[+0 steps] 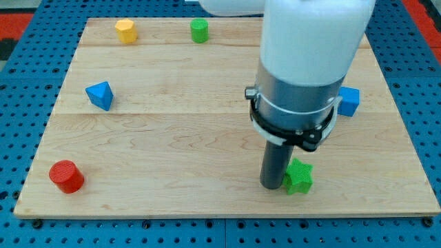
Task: Slide the yellow heart towards the bottom center of the board
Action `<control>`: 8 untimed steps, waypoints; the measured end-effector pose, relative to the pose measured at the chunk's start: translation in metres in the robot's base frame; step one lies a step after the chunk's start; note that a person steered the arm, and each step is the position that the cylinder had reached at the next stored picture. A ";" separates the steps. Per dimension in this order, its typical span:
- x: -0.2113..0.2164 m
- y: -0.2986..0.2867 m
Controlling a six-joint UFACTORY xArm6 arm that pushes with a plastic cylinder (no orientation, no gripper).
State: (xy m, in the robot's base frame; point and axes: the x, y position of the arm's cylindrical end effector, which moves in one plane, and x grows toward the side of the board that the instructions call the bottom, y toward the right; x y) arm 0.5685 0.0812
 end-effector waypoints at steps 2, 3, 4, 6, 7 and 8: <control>-0.014 0.027; -0.087 0.069; -0.146 0.094; -0.171 0.003; -0.170 -0.055; -0.161 -0.077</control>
State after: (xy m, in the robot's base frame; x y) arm 0.4071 0.0039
